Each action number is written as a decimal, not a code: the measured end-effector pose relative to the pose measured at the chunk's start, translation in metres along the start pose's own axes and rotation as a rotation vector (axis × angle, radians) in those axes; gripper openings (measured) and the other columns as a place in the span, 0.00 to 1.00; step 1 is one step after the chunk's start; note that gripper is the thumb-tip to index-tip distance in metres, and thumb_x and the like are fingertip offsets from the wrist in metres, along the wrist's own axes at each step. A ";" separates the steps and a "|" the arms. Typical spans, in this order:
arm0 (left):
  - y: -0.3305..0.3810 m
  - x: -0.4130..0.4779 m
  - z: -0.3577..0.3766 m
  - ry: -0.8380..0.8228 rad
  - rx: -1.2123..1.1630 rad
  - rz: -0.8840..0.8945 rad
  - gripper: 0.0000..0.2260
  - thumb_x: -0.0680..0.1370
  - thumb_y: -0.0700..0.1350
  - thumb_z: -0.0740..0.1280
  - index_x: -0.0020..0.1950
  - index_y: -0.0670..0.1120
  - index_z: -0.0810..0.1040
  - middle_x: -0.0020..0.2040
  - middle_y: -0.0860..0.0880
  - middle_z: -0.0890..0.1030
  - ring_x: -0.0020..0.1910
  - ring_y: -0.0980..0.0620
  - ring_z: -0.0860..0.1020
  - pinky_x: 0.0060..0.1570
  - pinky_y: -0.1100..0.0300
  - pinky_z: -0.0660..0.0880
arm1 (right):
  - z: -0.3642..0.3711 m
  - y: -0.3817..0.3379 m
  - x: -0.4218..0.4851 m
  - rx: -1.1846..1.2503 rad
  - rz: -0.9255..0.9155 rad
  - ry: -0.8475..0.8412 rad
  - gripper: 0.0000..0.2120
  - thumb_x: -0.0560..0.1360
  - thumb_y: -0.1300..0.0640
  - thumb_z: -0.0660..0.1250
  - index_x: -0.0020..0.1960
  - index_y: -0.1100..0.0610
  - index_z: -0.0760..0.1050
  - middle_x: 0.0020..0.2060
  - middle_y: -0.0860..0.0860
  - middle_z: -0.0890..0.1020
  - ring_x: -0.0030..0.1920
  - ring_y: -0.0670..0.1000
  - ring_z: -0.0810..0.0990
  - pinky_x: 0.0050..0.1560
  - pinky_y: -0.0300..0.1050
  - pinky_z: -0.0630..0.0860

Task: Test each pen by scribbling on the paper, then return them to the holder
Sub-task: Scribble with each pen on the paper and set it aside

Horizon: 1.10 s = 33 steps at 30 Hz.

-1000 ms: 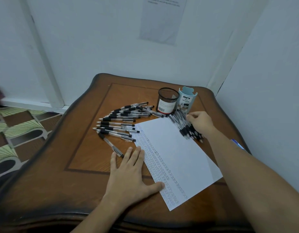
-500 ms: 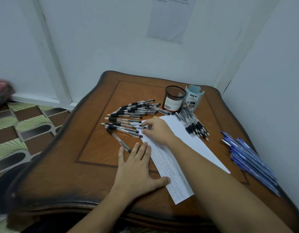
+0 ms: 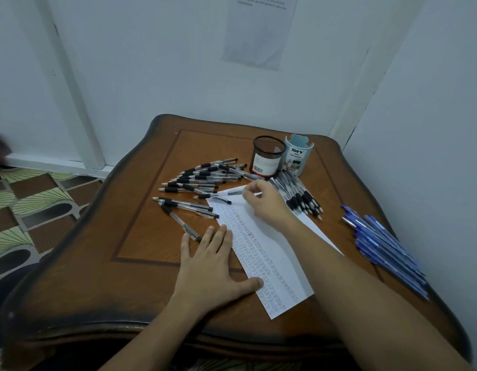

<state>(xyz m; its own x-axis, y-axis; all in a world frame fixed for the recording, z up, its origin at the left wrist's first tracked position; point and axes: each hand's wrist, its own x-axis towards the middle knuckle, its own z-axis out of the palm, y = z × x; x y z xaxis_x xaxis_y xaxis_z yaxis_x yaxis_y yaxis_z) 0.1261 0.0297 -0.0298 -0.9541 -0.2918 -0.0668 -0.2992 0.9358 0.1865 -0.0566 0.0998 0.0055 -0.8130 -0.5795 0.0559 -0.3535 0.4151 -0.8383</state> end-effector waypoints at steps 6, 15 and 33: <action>0.000 0.001 0.001 -0.006 0.001 -0.006 0.54 0.62 0.83 0.40 0.81 0.53 0.42 0.81 0.55 0.41 0.79 0.54 0.38 0.72 0.38 0.33 | -0.034 -0.013 -0.016 0.882 0.228 0.174 0.04 0.84 0.58 0.59 0.51 0.55 0.70 0.49 0.56 0.85 0.50 0.56 0.83 0.51 0.53 0.79; 0.002 0.000 0.000 -0.010 0.001 -0.010 0.52 0.65 0.82 0.44 0.81 0.53 0.43 0.80 0.56 0.41 0.79 0.54 0.39 0.73 0.38 0.34 | -0.047 -0.009 -0.048 0.889 0.193 0.126 0.09 0.86 0.53 0.54 0.55 0.49 0.73 0.30 0.50 0.70 0.24 0.44 0.58 0.22 0.32 0.56; 0.003 0.000 0.002 0.004 -0.007 -0.013 0.53 0.64 0.82 0.43 0.81 0.52 0.44 0.81 0.55 0.43 0.79 0.54 0.40 0.73 0.38 0.35 | -0.050 0.034 -0.110 0.794 0.186 0.017 0.21 0.71 0.41 0.66 0.45 0.59 0.81 0.32 0.58 0.81 0.30 0.52 0.79 0.26 0.40 0.71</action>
<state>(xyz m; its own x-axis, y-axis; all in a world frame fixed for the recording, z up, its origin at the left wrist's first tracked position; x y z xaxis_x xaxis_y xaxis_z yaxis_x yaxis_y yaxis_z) 0.1256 0.0326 -0.0312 -0.9503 -0.3046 -0.0649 -0.3115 0.9306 0.1921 -0.0024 0.2125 -0.0019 -0.8353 -0.5367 -0.1189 0.2157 -0.1210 -0.9689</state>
